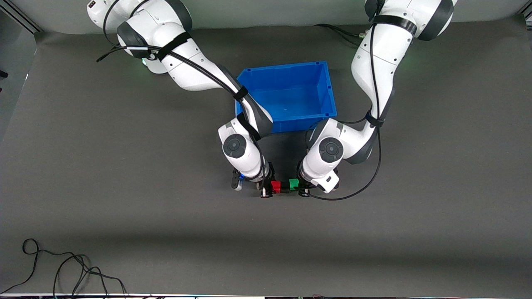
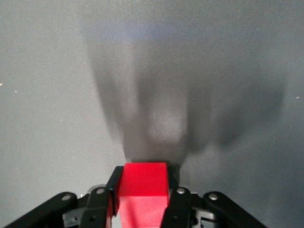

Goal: Attach green and red cubes to black cube
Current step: 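Lower the red and green cubes against the black cube's sides, then open both grippers and lift them away from the joined cubes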

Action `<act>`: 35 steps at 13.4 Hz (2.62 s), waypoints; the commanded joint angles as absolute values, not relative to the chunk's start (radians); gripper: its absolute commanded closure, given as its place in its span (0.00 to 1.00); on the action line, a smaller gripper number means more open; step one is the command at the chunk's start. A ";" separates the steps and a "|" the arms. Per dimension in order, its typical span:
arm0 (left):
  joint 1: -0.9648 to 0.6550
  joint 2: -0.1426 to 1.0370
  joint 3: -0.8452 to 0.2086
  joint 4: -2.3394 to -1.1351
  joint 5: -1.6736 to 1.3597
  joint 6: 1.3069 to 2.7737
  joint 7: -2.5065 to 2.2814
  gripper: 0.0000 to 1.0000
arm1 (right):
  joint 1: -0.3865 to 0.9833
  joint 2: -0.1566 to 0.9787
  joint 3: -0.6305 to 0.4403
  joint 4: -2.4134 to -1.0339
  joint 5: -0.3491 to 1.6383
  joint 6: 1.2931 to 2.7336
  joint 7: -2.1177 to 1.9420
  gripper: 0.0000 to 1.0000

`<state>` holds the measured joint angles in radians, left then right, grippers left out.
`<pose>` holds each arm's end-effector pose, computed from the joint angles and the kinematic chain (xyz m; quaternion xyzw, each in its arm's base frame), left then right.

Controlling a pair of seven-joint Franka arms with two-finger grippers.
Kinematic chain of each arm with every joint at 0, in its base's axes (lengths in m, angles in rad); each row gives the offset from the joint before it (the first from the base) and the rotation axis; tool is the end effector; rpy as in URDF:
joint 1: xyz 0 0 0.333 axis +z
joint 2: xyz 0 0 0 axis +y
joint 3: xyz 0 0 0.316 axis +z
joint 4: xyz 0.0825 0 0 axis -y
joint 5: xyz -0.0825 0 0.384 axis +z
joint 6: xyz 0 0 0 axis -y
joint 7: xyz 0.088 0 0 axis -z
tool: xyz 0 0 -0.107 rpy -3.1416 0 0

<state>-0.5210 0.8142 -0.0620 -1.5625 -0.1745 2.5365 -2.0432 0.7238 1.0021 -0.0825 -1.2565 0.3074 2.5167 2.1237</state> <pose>0.6024 -0.3866 0.1790 0.6856 0.7195 -0.0540 0.0961 0.6094 0.4744 0.1741 -0.6668 0.7301 0.0476 0.1418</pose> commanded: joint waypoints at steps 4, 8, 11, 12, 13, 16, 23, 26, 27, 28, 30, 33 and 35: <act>-0.534 0.827 -0.058 -1.539 -0.170 2.556 -2.051 0.61 | 0.744 1.025 -0.091 -1.223 0.281 2.533 2.145 0.71; -0.532 0.819 -0.057 -1.539 -0.169 2.553 -2.051 0.00 | 0.742 1.020 -0.091 -1.223 0.261 2.531 2.141 0.00; -0.517 0.799 -0.048 -1.540 -0.164 2.528 -2.033 0.00 | 0.739 0.996 -0.092 -1.223 0.259 2.522 2.137 0.00; -0.500 0.778 -0.046 -1.542 -0.154 2.495 -2.013 0.00 | 0.732 0.974 -0.094 -1.224 0.259 2.516 2.137 0.00; -0.482 0.752 -0.035 -1.540 -0.129 2.434 -1.987 0.00 | 0.729 0.953 -0.097 -1.229 0.259 2.498 2.135 0.00; -0.421 0.648 -0.029 -1.540 -0.077 2.275 -1.880 0.00 | 0.719 0.878 -0.109 -1.232 0.178 2.345 2.093 0.00; -0.240 0.413 -0.017 -1.548 -0.081 1.884 -1.156 0.00 | 0.649 0.585 -0.173 -1.314 0.167 1.941 1.593 0.00; -0.181 0.359 -0.012 -1.558 -0.068 1.794 -0.871 0.00 | 0.650 0.418 -0.247 -1.437 0.167 1.852 1.328 0.00; -0.161 0.330 -0.012 -1.586 -0.054 1.778 -0.751 0.00 | 0.650 0.370 -0.271 -1.474 0.166 1.833 1.252 0.00; -0.137 0.286 -0.011 -1.632 -0.046 1.782 -0.648 0.00 | 0.652 0.323 -0.287 -1.511 0.160 1.822 1.193 0.00; -0.065 0.206 -0.011 -1.686 -0.046 1.784 -0.498 0.00 | 0.650 0.238 -0.295 -1.567 0.083 1.807 1.093 0.00; -0.020 0.172 -0.011 -1.648 -0.046 1.738 -0.391 0.00 | 0.612 0.149 -0.296 -1.600 0.002 1.763 0.919 0.00; -0.014 0.178 -0.011 -1.576 -0.046 1.703 -0.289 0.00 | 0.557 0.106 -0.291 -1.600 -0.006 1.727 0.760 0.00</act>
<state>-0.0133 0.1932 -0.0029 -1.6159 -0.0566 1.7455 -0.3812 0.6070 0.1787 -0.2993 -1.5539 0.0195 1.7468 0.9130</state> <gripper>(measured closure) 0.000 0.000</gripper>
